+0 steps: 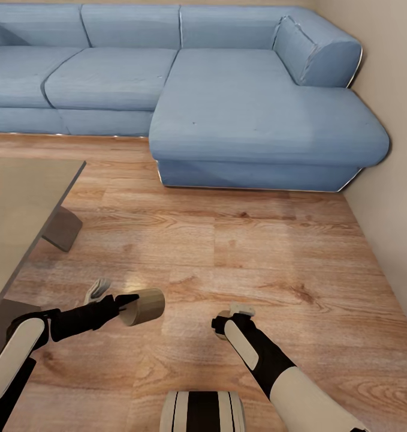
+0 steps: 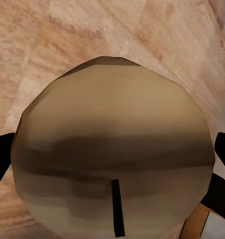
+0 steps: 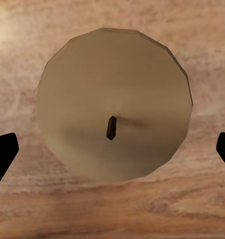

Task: Place each of the two pumpkins and all three candles from the living room inside a cabinet in the living room (use any cabinet), then make sure every cabinet is closed, and position the cauldron so it is next to a table in the living room.

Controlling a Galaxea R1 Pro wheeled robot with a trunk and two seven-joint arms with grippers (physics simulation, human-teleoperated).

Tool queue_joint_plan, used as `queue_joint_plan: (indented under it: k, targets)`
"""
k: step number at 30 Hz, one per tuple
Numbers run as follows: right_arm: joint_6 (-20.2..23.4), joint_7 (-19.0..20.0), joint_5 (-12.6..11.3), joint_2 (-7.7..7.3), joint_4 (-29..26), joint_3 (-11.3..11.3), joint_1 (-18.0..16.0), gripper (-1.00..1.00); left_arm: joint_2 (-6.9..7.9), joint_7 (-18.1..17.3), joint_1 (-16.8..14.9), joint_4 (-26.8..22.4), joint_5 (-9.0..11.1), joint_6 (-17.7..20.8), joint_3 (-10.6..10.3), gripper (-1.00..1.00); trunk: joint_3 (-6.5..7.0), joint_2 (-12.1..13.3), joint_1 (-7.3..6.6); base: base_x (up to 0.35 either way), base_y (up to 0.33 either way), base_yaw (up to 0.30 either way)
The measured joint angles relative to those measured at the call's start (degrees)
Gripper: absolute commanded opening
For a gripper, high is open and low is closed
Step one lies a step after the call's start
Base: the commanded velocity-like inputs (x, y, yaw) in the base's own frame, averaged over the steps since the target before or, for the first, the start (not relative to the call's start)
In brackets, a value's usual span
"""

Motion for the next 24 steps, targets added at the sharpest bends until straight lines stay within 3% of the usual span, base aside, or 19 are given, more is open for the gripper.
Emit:
queue_joint_plan:
  k: [24]
  targets:
    - [-2.0,0.47,0.15,-0.04,0.0,0.18,0.0,1.0,0.09,0.0,0.0,-0.08,-0.16,0.01,0.0,-1.0,-2.66,-0.16,0.31,0.0,0.0,0.0]
